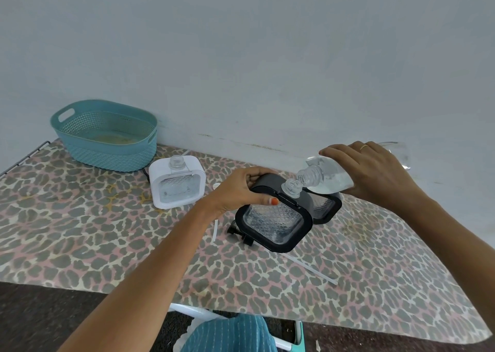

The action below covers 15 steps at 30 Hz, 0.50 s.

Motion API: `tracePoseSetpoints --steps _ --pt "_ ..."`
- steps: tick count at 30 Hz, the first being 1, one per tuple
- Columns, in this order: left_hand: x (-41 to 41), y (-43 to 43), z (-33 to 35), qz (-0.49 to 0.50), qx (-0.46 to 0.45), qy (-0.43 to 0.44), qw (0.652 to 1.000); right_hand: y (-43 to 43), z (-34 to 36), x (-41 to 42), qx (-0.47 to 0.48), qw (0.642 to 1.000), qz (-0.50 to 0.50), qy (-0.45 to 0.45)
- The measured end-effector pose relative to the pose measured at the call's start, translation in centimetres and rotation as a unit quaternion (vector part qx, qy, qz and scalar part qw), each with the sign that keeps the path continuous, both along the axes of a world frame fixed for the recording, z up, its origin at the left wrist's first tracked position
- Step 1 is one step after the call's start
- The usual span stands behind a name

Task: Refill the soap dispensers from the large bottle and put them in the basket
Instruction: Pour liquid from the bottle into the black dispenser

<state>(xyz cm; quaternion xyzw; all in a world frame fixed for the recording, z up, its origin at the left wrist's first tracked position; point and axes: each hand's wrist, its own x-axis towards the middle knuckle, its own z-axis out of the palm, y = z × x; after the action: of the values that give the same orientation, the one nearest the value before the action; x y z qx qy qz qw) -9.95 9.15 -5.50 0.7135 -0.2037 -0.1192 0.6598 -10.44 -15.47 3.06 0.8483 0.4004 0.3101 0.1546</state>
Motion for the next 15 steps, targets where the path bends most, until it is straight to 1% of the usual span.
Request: tracePoseSetpoints --steps 15 --pt "-0.19 0.04 0.19 0.0 -0.009 0.003 1.0 0.05 0.07 0.19 -0.008 1.0 0.0 -0.007"
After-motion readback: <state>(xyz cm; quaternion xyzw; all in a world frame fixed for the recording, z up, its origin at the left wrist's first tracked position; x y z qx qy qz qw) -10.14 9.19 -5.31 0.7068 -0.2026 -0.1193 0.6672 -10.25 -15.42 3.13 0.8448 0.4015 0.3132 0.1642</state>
